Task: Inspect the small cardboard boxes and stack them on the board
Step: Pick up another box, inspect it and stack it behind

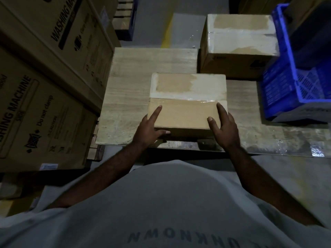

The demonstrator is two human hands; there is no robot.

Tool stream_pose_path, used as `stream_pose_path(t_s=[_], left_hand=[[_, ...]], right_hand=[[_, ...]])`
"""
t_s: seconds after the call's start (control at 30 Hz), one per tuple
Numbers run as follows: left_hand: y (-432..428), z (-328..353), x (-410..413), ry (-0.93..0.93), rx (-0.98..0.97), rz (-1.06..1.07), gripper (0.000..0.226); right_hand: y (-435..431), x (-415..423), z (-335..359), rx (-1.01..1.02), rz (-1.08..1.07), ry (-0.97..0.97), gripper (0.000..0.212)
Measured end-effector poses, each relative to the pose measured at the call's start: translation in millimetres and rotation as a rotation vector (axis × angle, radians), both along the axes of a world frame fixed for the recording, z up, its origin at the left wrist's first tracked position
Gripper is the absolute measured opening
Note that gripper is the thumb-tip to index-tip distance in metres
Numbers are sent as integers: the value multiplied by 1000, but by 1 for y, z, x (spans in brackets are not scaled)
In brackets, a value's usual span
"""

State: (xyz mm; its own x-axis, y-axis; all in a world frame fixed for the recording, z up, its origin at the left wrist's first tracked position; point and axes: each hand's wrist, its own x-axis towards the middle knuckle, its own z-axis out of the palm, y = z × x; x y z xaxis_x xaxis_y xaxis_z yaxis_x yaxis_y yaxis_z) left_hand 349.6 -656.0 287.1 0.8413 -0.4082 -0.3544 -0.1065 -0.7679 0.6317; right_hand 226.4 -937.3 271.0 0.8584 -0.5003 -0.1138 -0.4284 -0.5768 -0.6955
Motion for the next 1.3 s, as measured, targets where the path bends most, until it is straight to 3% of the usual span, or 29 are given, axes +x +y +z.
stream_pose_path(t_s=[0.33, 0.6, 1.0, 1.23, 1.3], left_hand=[[6, 3, 5, -18, -47, -18, 107], [-2, 34, 29, -216, -122, 70, 93], [-27, 88, 71, -534, -39, 364, 76], [-42, 80, 91, -407, 122, 209, 54], [-47, 78, 91, -359, 140, 180, 58]], right_hand=[[-3, 2, 4, 57, 12, 7, 72], [-9, 26, 45, 48, -45, -18, 71], [-21, 46, 85, -235, -194, -256, 51], [-10, 66, 85, -218, -212, -110, 39], [-10, 69, 89, -175, -193, -111, 40]])
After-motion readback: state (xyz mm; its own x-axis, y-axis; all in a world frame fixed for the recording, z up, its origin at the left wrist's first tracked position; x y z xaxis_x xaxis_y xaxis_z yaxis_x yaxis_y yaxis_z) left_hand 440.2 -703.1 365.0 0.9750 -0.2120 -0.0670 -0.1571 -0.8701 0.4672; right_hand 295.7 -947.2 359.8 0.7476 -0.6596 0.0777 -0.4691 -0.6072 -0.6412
